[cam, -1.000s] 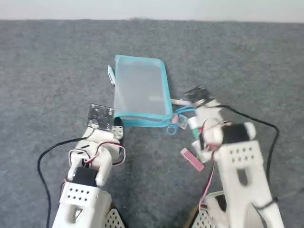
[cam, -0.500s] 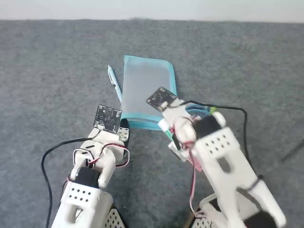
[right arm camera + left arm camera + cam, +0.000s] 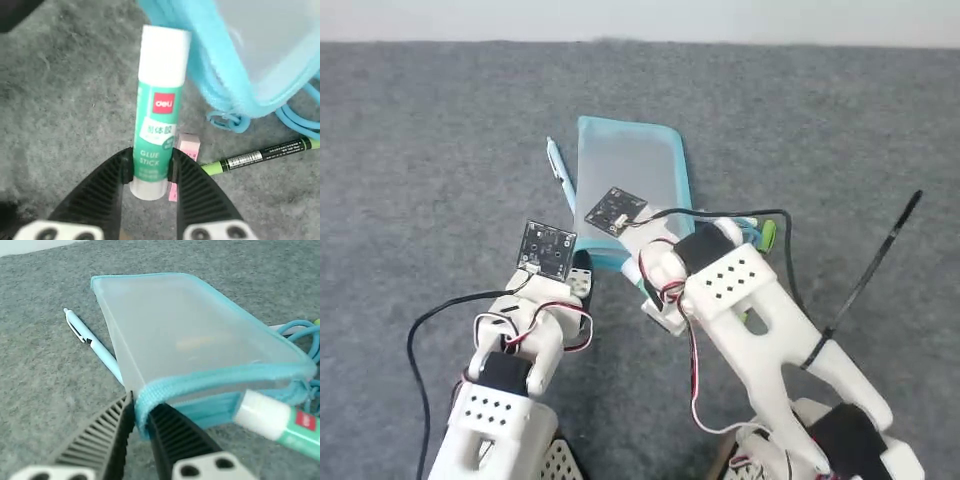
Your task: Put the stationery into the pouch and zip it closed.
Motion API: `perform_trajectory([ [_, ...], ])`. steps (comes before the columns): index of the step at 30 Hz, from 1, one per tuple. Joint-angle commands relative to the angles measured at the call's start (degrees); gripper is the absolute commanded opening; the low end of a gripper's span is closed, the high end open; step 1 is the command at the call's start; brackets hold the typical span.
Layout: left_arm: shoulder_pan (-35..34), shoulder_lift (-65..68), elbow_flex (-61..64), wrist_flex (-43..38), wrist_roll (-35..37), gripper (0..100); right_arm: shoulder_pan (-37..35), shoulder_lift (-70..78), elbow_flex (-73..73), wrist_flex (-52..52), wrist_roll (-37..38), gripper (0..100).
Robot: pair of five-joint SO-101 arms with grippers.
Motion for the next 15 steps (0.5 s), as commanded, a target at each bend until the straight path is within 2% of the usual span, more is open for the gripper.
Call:
perform_trajectory([
  [1, 0.5, 0.8, -1.3, -2.1, 0.9, 1, 1.4, 0.5, -3.5, -2.2, -2.4, 0.6],
  [4, 0.5, 0.8, -1.2, -2.1, 0.8, 1, 3.3, 4.1, -6.5, -2.0, -2.9, 0.6],
  [15, 1.4, 0.8, -0.2, -2.2, 0.5, 1, 9.6, 23.2, -29.0, 0.4, -15.3, 0.9],
])
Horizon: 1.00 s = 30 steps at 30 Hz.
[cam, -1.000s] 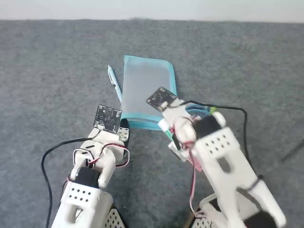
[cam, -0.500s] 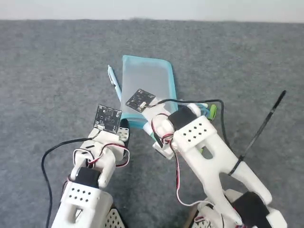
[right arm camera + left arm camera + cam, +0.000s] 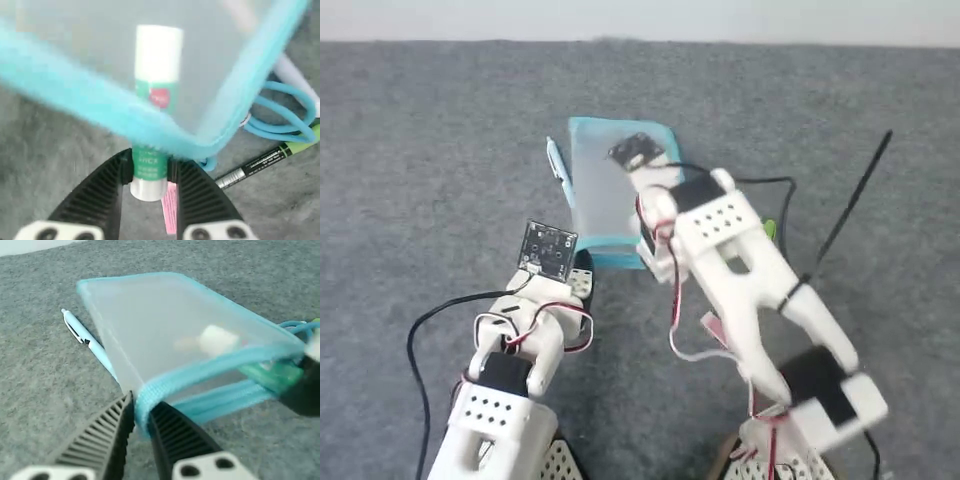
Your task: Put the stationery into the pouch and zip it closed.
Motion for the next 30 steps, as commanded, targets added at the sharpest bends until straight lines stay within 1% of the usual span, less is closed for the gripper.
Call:
perform_trajectory([
  [1, 1.8, 0.8, -0.2, -2.1, 0.4, 1, 3.0, 3.1, -9.3, 1.7, -4.6, 0.9],
  [7, 2.8, 0.8, -0.2, -2.1, 0.4, 1, 5.1, 7.5, -14.3, 2.8, -8.7, 1.9],
  [11, 3.0, 0.8, -0.2, -2.1, 0.4, 1, 4.5, 7.1, -14.4, 2.7, -9.1, 14.3],
  [13, 3.0, 0.8, -0.2, -2.1, 0.4, 1, 4.5, 7.1, -14.5, 2.5, -9.1, 18.4],
  [16, 2.6, 0.8, -0.2, -2.1, -0.2, 1, 4.7, 6.6, -14.5, 2.3, -8.7, 18.8],
  [20, 2.5, 0.8, -0.2, -2.1, -0.9, 1, 4.5, 3.6, -14.3, 2.9, -6.0, 18.8],
  [24, 2.5, 0.7, -0.2, -2.2, -1.0, 1, 4.4, -2.6, -12.5, 3.4, -3.5, 18.8],
  [30, 2.5, 0.7, -0.2, -2.2, -1.0, 1, 0.3, -15.1, -5.5, 2.2, 1.1, 18.8],
])
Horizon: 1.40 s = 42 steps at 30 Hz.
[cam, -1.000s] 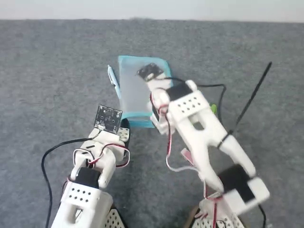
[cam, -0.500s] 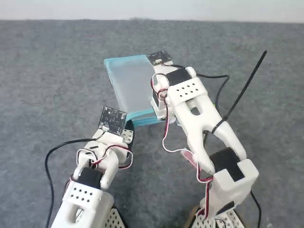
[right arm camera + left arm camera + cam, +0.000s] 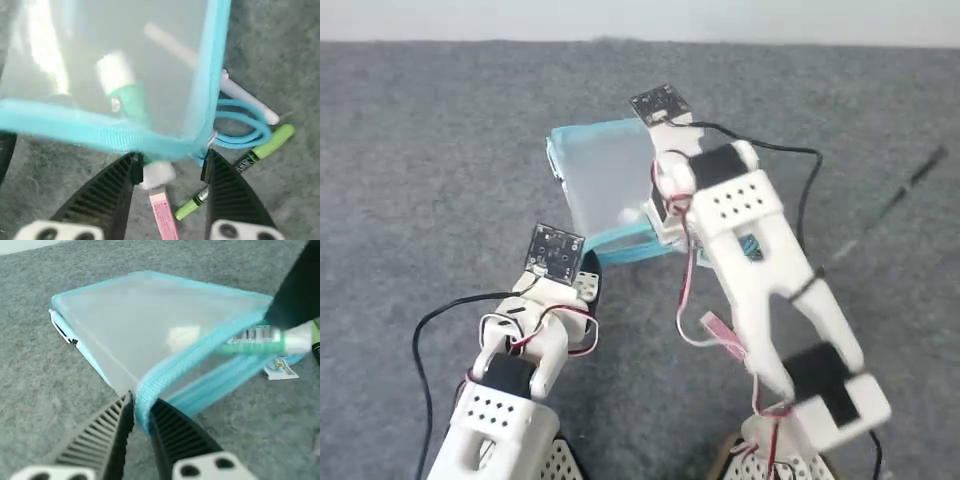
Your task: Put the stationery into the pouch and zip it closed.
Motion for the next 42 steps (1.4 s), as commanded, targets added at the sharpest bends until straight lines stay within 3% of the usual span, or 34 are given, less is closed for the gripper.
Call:
perform_trajectory([
  [1, 0.2, 0.7, -0.9, -1.8, -1.3, 1, -3.2, -11.6, 2.8, -0.9, 3.3, 18.8],
  [6, -1.2, 0.7, -1.1, -1.8, -1.3, 1, -4.4, -23.2, 11.9, -4.7, 6.3, 18.8],
  [12, -10.3, 0.7, -4.0, -1.9, -0.8, 1, -1.5, -33.8, 28.7, -8.4, 7.4, 18.8],
  [15, -15.3, 0.7, -5.1, -1.9, 3.0, 1, 1.5, -35.5, 35.3, -8.9, 7.5, 18.8],
  [20, -9.8, 0.7, -4.1, -1.8, -1.8, 1, 4.0, -33.5, 41.4, -12.0, 6.9, 18.8],
  [25, -19.3, 0.7, -6.2, -1.7, 3.0, 1, 8.3, -28.8, 42.3, -14.0, 6.8, 18.8],
  [29, -11.3, 0.6, -3.6, -1.8, -5.2, 1, 10.5, -23.1, 42.3, -17.8, 3.7, 18.8],
  [32, -17.1, 0.7, -5.9, -1.7, -0.8, 1, 12.0, -19.6, 42.3, -18.9, 2.7, 18.8],
  [36, -15.3, 0.6, -4.5, -1.6, -4.7, 1, 12.4, -16.6, 42.3, -20.9, 2.5, 18.8],
  [42, -21.0, 0.7, -6.1, -1.8, 0.4, 1, 12.3, -15.9, 42.3, -20.9, 2.5, 18.8],
])
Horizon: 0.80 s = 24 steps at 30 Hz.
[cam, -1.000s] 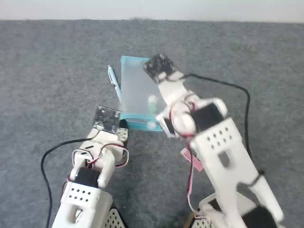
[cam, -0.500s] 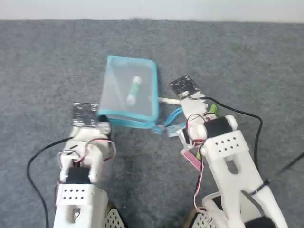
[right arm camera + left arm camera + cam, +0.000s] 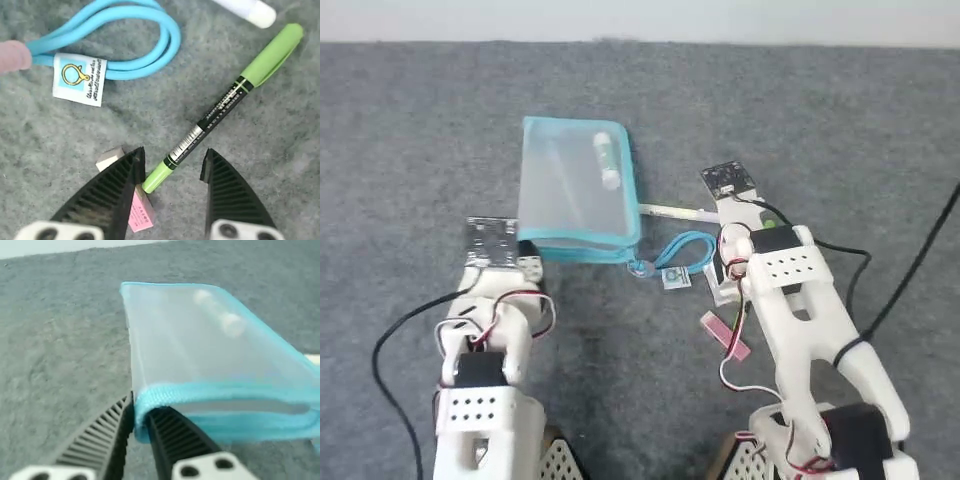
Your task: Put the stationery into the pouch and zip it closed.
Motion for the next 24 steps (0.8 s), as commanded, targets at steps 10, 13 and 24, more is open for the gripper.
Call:
perform_trajectory([
  [10, -0.4, 0.7, -3.7, -1.7, 1.9, 1, 2.1, 0.2, 4.2, -7.0, -4.0, 18.7],
  [13, -0.5, 0.7, -3.7, -1.7, 1.9, 1, 3.0, 0.2, 4.6, -7.1, -4.4, 18.7],
  [24, -0.5, 0.7, -2.9, -1.8, 2.0, 1, 2.8, 0.2, 8.9, -11.8, -4.2, 11.1],
])
